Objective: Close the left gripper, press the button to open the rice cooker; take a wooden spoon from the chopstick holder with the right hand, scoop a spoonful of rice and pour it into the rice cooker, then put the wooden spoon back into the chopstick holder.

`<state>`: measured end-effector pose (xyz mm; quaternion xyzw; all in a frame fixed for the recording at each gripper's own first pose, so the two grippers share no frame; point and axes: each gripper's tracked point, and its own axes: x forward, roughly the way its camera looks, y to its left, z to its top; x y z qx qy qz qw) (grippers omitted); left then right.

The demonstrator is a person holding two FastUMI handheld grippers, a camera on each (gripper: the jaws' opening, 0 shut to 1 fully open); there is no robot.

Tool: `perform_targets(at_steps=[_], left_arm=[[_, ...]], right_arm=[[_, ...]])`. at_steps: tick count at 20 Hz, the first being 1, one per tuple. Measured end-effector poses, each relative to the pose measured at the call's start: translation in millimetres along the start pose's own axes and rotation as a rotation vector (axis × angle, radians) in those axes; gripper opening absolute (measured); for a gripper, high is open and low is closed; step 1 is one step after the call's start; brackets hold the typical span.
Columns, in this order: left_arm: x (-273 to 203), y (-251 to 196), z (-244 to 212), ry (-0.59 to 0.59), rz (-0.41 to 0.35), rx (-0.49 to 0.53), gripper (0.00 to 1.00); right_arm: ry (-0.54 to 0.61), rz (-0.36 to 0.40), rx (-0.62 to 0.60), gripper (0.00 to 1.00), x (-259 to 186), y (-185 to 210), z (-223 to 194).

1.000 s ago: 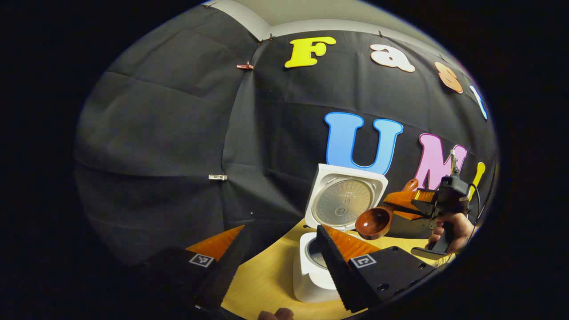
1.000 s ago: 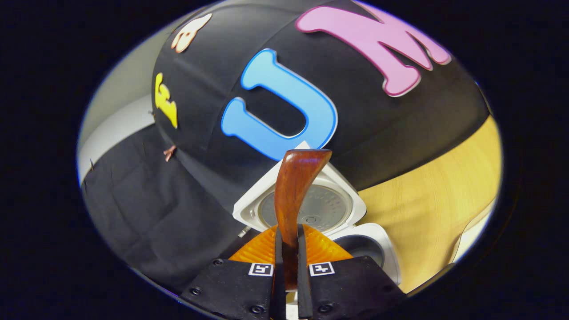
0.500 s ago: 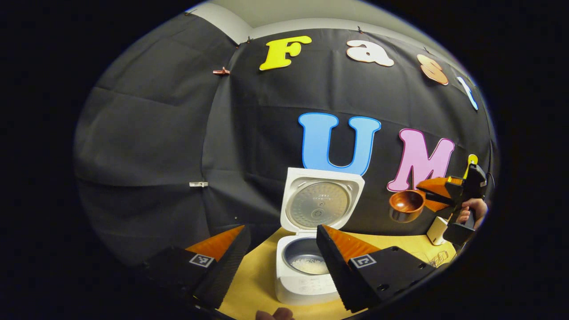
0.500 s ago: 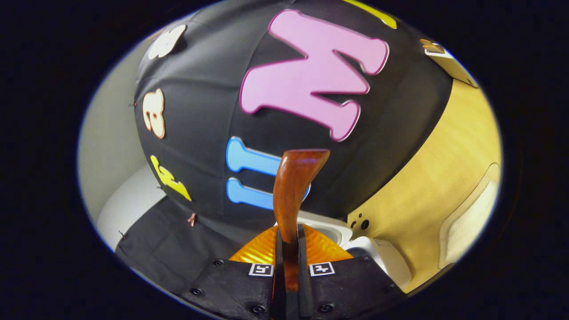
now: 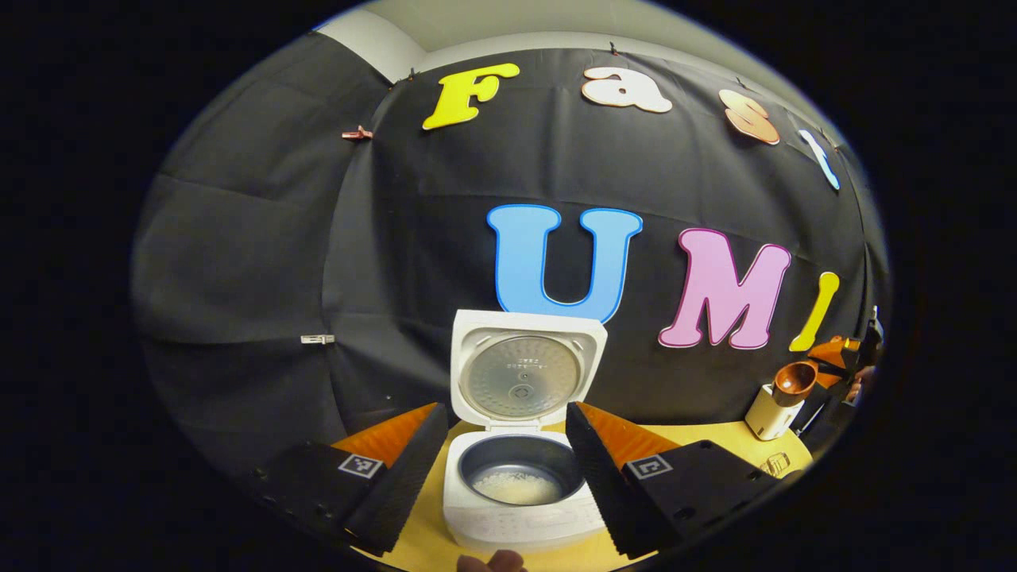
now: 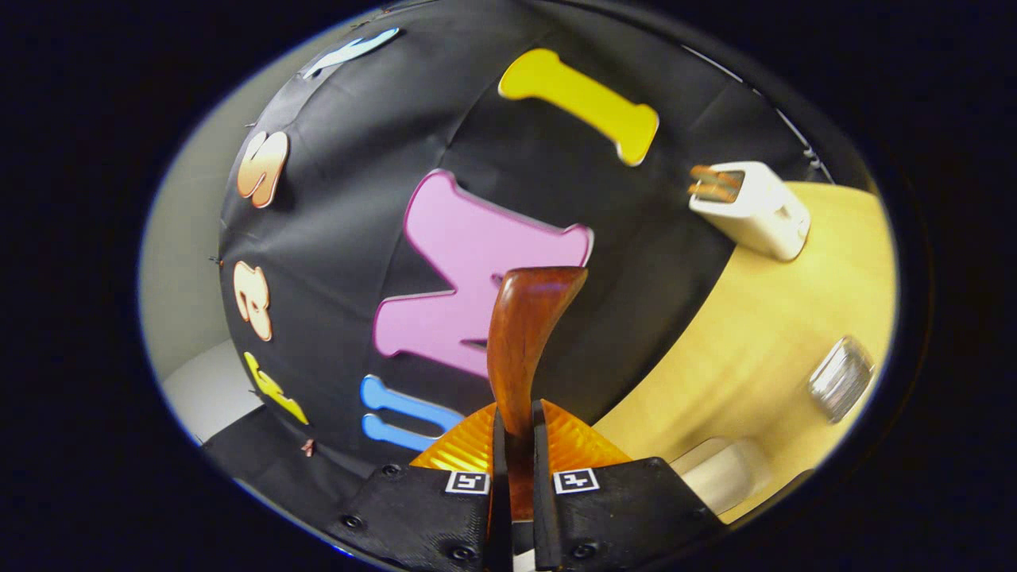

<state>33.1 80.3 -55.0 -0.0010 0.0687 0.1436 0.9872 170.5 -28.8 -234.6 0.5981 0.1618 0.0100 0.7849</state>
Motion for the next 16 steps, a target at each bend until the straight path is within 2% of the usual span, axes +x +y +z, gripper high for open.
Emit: perform_targets(at_steps=[4,7,10,16], left_arm=[[4.2,-13.5,0.1,0.014,-0.012,0.007,0.95],[9.1,-24.0,-2.3,0.026,-0.020,0.020,0.95],[11.5,-33.3,-5.5,0.042,-0.028,0.031,0.95],[13.1,-36.9,-9.9,0.065,-0.023,0.029,0.95]], right_arm=[[-0.074,-0.140,-0.128,0.14,-30.5,-75.1,52.1],[-0.095,-0.247,-0.233,0.14,-47.2,-123.0,73.5],[-0.078,-0.334,-0.346,0.15,-59.1,-162.8,71.6],[-0.033,-0.406,-0.537,0.14,-51.7,-202.6,46.6]])
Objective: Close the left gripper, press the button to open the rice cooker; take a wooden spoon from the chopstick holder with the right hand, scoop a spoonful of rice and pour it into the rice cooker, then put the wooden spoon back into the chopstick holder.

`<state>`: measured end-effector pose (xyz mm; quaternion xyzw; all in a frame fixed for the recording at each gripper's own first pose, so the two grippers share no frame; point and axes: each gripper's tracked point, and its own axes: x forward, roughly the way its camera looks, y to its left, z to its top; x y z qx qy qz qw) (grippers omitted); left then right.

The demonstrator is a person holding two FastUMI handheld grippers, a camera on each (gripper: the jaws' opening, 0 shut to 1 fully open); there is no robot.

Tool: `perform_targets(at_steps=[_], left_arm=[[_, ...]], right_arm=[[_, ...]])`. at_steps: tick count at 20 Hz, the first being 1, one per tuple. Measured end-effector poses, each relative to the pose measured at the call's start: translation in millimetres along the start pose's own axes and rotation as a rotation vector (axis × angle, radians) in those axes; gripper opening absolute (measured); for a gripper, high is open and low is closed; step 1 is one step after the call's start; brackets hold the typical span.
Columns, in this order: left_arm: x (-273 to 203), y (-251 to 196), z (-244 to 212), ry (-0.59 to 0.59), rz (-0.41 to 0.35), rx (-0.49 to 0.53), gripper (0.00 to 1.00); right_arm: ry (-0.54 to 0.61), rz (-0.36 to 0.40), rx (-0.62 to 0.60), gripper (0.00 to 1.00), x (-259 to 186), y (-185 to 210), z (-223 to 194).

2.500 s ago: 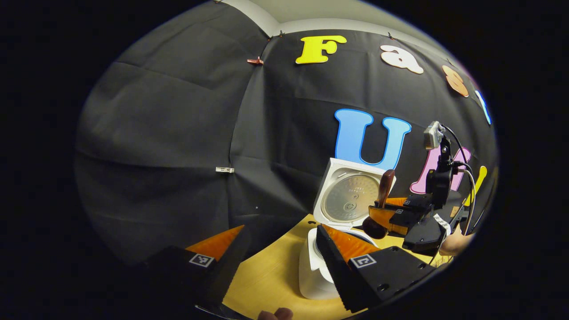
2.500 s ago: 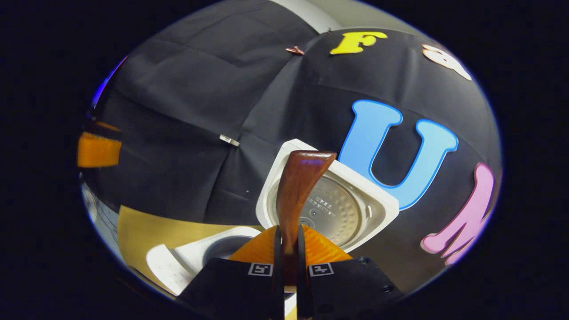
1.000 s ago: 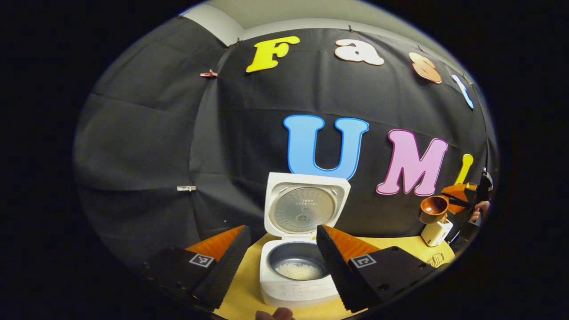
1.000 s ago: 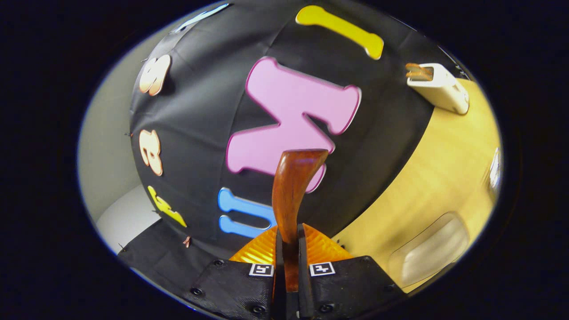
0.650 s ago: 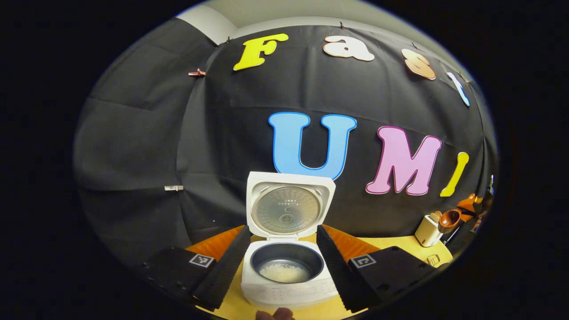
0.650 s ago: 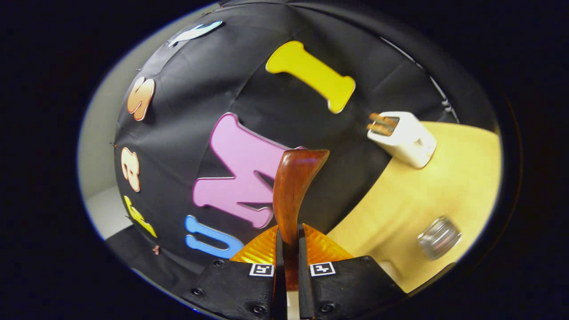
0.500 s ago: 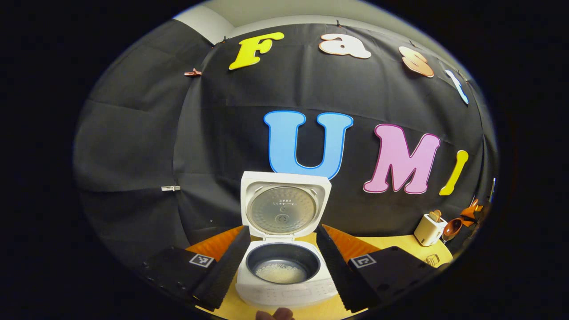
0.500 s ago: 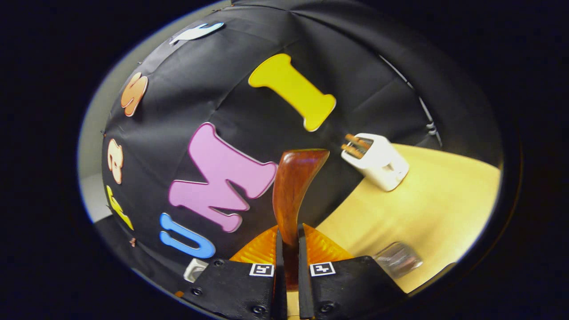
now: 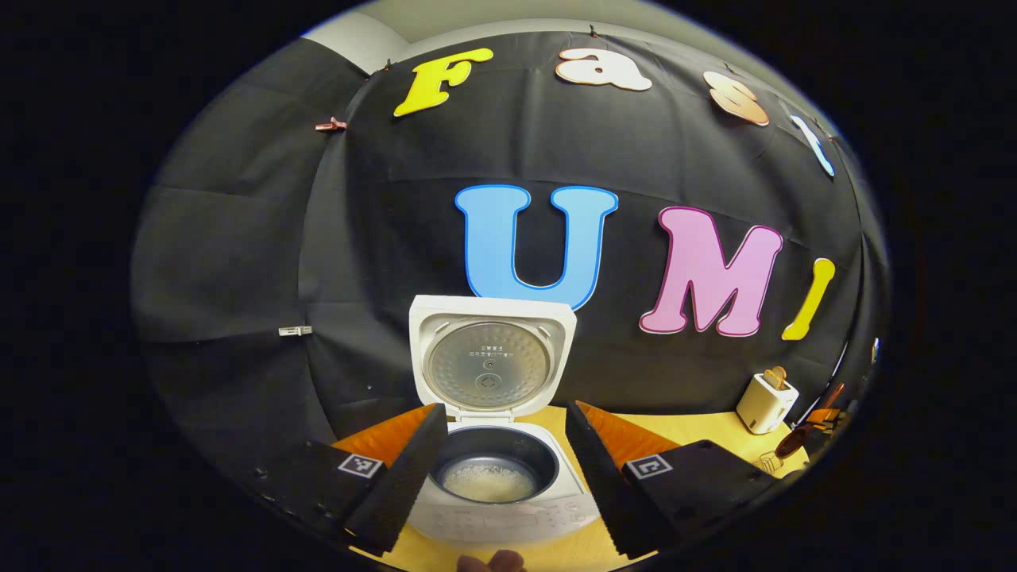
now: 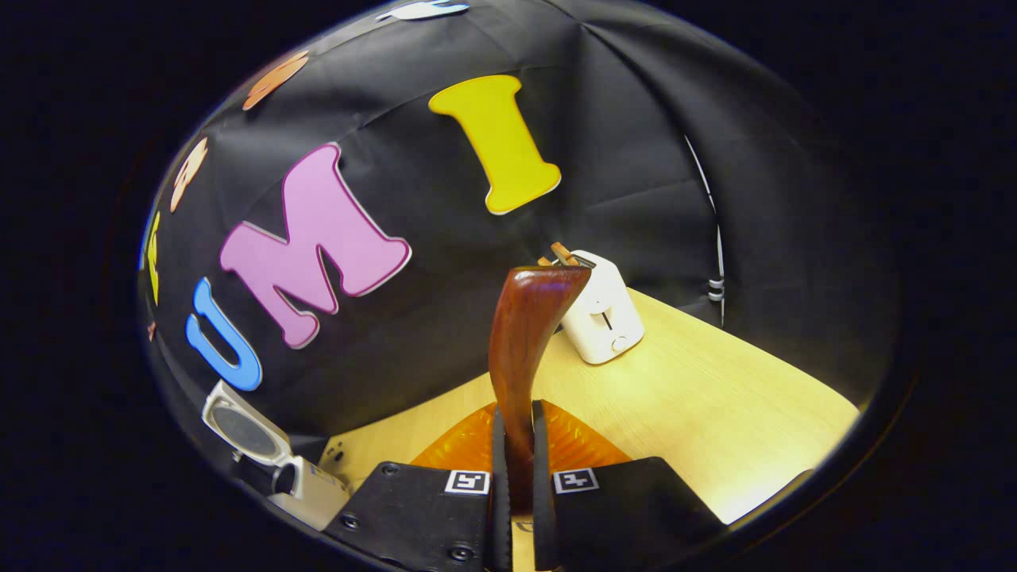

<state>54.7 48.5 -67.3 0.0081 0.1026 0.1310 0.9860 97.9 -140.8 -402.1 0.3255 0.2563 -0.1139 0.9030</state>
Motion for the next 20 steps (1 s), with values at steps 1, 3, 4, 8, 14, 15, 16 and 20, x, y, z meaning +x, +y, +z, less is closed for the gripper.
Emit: perform_targets(at_steps=[1,3,4,8,14,15,16,20], left_arm=[[0.1,1.8,-0.2,0.004,0.004,0.004,0.95],[-1.6,3.4,-0.6,0.006,0.010,0.015,0.95],[-2.8,5.3,0.1,0.006,0.014,0.020,0.95],[-2.2,10.8,-0.5,0.009,0.024,0.022,0.95],[2.1,8.4,-1.8,0.011,0.018,0.022,0.95],[3.3,7.5,-1.6,0.012,0.015,0.023,0.95],[3.9,6.1,-2.0,0.013,0.012,0.025,0.95],[7.9,2.2,-2.9,0.017,0.004,0.030,0.95]], right_arm=[[0.006,0.000,-0.020,0.14,3.9,1.3,-5.7],[0.021,-0.011,-0.057,0.14,11.8,2.1,-16.5],[0.027,-0.017,-0.071,0.14,14.4,1.5,-20.6],[0.044,-0.018,-0.083,0.14,20.4,3.2,-29.4],[0.081,-0.036,-0.141,0.14,23.2,-3.8,-44.7],[0.087,-0.037,-0.156,0.14,24.9,-4.9,-48.1],[0.096,-0.037,-0.170,0.14,26.2,-5.4,-51.5],[0.115,-0.043,-0.227,0.17,26.5,-9.3,-64.1]])
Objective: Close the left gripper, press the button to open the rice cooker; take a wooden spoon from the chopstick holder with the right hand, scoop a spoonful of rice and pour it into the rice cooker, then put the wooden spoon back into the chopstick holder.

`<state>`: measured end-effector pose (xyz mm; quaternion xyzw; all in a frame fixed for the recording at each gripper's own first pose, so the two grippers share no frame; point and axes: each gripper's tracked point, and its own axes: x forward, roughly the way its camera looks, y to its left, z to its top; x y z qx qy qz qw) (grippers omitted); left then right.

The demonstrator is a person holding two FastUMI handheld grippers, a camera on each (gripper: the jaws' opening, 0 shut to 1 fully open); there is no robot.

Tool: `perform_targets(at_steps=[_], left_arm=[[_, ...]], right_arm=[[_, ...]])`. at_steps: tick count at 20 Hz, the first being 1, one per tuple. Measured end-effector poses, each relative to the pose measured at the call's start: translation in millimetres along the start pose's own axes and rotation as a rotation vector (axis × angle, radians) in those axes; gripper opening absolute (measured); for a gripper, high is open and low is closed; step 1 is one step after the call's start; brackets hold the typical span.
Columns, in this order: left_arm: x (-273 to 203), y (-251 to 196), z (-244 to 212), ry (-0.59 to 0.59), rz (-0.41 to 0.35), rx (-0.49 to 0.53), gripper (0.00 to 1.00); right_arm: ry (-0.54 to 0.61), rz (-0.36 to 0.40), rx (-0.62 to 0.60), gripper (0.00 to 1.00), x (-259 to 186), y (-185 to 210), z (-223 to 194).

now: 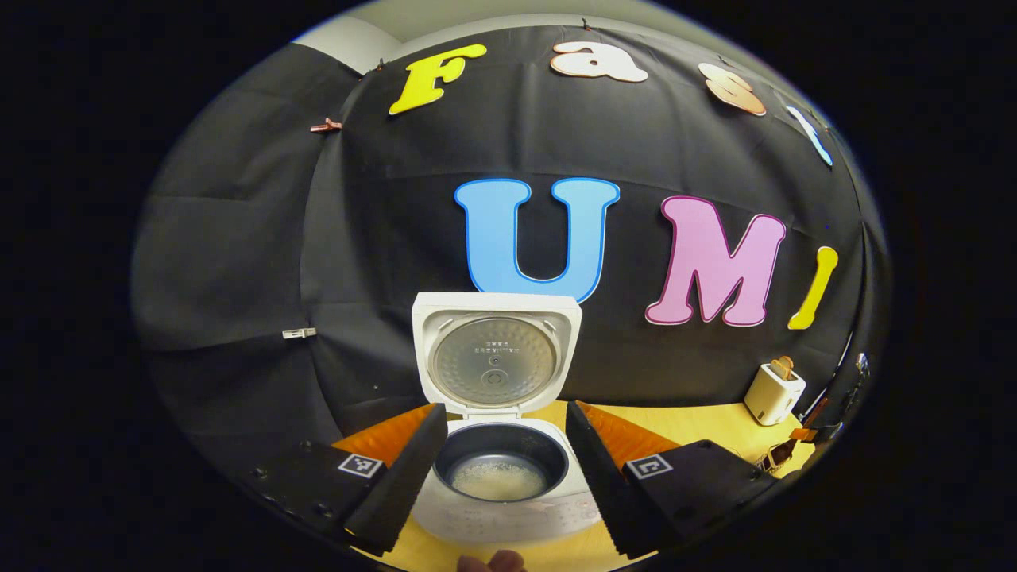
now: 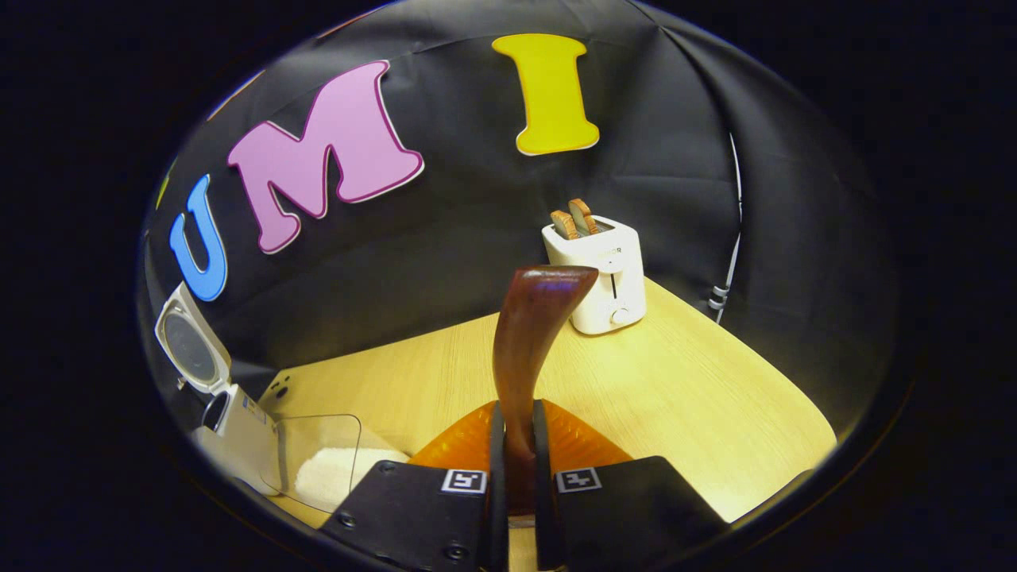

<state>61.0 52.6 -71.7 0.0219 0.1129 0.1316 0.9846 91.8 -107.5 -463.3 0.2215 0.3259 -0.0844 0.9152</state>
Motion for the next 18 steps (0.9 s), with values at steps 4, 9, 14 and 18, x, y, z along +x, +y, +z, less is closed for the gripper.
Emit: perform_targets(at_steps=[4,9,14,18], left_arm=[[3.5,-1.5,0.8,-0.003,-0.005,0.002,0.95],[6.9,-6.3,8.7,-0.020,-0.019,-0.008,0.95],[13.9,-15.6,25.2,-0.054,-0.041,-0.017,0.95],[25.5,-23.0,51.6,-0.099,-0.064,-0.018,0.95]], right_arm=[[0.017,0.003,0.003,0.20,0.8,1.7,-3.7],[0.046,-0.034,0.052,0.30,-4.6,-10.9,-5.3],[0.058,-0.054,0.096,0.72,-27.3,-21.7,-6.0],[0.063,-0.085,0.138,0.76,-53.6,-36.9,-6.5]])
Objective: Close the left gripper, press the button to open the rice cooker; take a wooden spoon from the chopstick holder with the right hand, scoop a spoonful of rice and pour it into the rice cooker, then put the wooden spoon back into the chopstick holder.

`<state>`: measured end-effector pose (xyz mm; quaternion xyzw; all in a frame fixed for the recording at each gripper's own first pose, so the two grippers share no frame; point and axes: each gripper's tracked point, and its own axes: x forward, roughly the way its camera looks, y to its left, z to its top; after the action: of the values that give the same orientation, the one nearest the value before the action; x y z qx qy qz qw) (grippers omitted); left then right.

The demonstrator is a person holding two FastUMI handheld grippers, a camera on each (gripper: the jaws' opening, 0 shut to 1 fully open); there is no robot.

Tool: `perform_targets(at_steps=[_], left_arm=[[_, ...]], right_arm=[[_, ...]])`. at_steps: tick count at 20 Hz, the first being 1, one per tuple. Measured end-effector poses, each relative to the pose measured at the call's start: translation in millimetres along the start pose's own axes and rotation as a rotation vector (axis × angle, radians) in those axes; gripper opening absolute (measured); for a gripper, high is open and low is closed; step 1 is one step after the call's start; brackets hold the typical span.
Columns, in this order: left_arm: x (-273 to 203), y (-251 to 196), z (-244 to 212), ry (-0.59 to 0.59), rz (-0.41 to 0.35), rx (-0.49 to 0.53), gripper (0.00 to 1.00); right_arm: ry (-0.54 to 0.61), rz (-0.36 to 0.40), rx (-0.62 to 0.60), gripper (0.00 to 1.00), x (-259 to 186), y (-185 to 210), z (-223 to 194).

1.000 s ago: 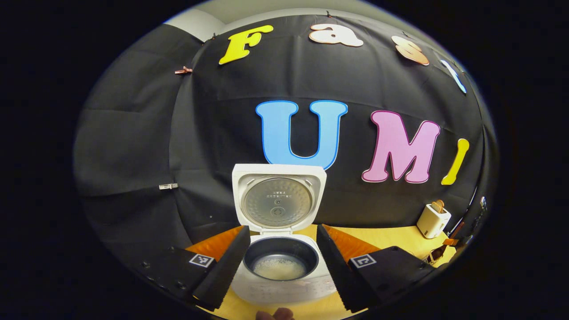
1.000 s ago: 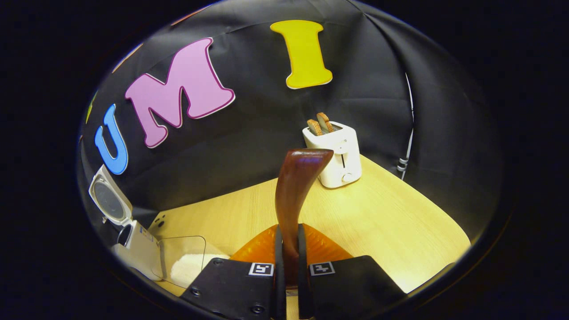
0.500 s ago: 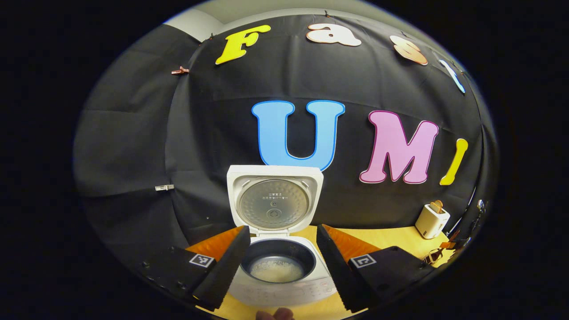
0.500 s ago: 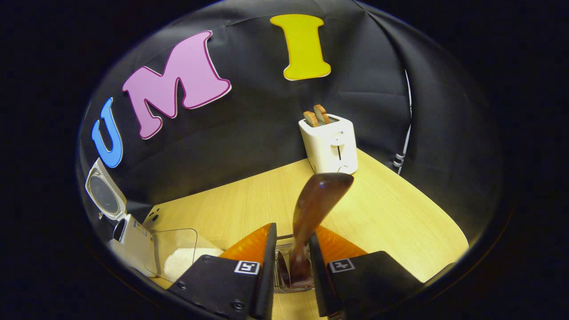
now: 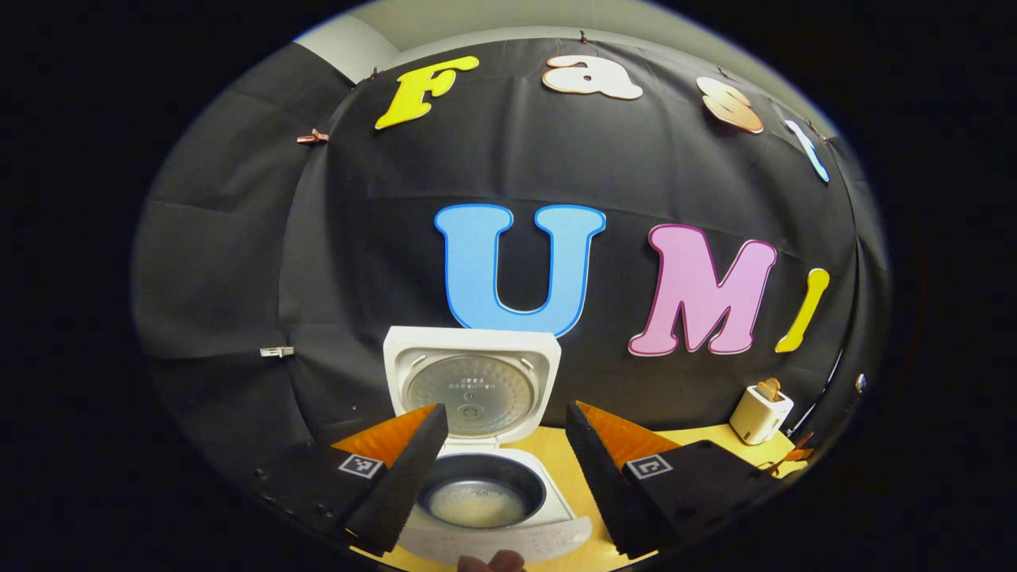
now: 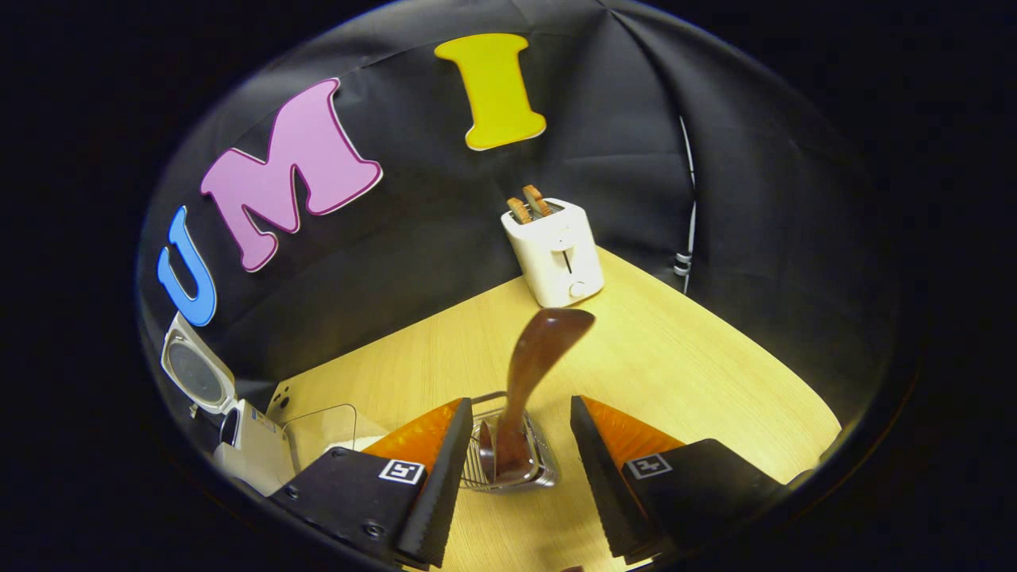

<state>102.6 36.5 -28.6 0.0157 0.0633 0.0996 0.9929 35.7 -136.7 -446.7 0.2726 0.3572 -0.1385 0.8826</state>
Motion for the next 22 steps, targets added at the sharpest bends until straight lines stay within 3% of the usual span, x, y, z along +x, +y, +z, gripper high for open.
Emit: perform_targets(at_steps=[11,19,22], left_arm=[[96.6,9.0,76.1,-0.115,-0.022,0.097,0.95],[189.2,41.5,61.4,-0.020,0.057,0.002,0.95],[215.3,61.2,46.2,0.031,0.110,0.047,0.95]], right_arm=[[-0.073,0.102,-0.079,0.76,-78.2,28.8,30.0],[-0.083,0.136,-0.182,0.76,-98.1,46.9,34.3],[-0.085,0.138,-0.185,0.76,-103.1,48.2,37.0]])
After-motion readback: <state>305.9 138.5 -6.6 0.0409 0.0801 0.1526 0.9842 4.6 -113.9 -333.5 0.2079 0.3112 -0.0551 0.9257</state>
